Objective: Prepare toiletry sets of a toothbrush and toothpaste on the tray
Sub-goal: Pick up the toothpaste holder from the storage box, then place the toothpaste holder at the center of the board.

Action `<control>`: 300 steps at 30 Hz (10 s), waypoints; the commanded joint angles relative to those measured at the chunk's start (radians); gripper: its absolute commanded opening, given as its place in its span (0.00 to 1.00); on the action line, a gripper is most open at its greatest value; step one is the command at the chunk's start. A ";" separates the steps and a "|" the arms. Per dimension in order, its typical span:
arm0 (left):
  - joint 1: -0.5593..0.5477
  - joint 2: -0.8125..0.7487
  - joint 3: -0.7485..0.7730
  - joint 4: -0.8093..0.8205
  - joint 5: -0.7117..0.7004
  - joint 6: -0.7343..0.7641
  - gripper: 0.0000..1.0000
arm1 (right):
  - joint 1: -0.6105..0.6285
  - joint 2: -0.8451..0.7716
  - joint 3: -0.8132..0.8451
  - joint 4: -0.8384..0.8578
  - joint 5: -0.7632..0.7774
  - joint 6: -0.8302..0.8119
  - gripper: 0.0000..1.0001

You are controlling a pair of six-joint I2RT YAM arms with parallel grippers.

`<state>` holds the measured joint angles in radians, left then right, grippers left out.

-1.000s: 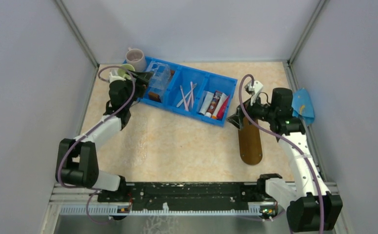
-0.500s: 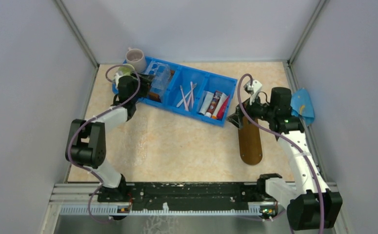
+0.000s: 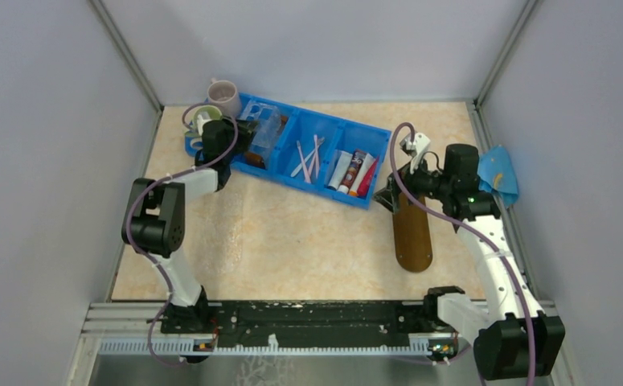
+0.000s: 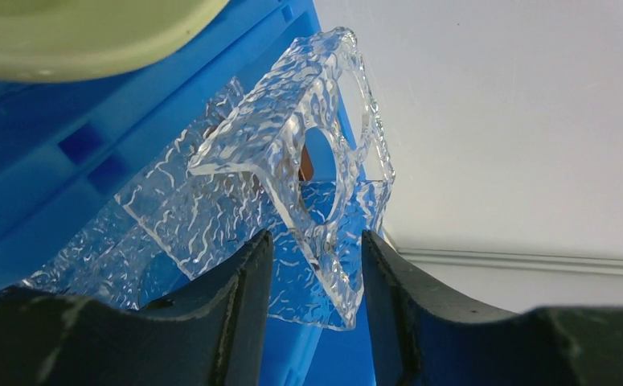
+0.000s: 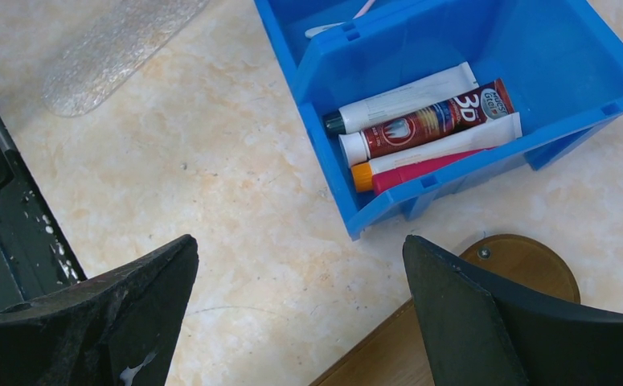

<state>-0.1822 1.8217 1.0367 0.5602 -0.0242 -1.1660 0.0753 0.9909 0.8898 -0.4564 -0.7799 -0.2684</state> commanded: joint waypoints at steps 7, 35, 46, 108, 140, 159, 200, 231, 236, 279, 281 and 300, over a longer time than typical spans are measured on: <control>0.010 0.067 0.060 0.120 0.035 -0.026 0.39 | 0.015 0.004 0.001 0.037 -0.015 -0.015 0.99; -0.062 -0.368 -0.190 0.486 0.475 0.189 0.00 | 0.038 0.001 -0.041 0.056 -0.308 -0.018 0.92; -0.265 -0.683 -0.429 0.387 0.746 0.471 0.00 | 0.056 0.013 -0.049 0.062 -0.604 -0.027 0.84; -0.657 -1.033 -0.615 0.017 0.139 0.677 0.81 | 0.123 0.058 -0.237 0.827 -0.439 0.782 0.00; -0.979 -0.342 0.217 -0.757 -0.294 0.787 0.66 | 0.122 0.109 -0.241 0.716 -0.180 1.000 0.00; -0.993 -0.202 0.300 -0.767 -0.379 0.821 0.47 | 0.123 0.118 -0.242 0.726 -0.191 1.008 0.00; -0.978 -0.367 0.088 -0.766 -0.340 1.006 0.00 | 0.123 0.098 -0.187 0.612 -0.424 0.702 0.68; -0.964 -0.184 0.257 -1.015 0.285 1.521 0.00 | -0.052 0.007 0.007 0.131 0.357 0.364 0.69; -0.965 -0.020 0.421 -1.126 0.273 1.576 0.00 | -0.074 -0.003 -0.004 0.150 0.568 0.452 0.66; -0.933 0.320 0.856 -1.413 0.139 1.669 0.45 | -0.092 -0.018 -0.021 0.171 0.586 0.501 0.66; -0.933 0.298 0.850 -1.396 0.161 1.663 0.45 | -0.093 -0.018 -0.020 0.173 0.584 0.502 0.66; -0.928 -0.196 0.331 -0.904 0.205 1.388 0.35 | -0.091 -0.005 -0.019 0.166 0.430 0.419 0.64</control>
<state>-1.1191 1.7752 1.5169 -0.5430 0.2001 0.3576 -0.0082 0.9993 0.8635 -0.3290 -0.2470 0.2123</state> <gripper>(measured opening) 0.395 0.642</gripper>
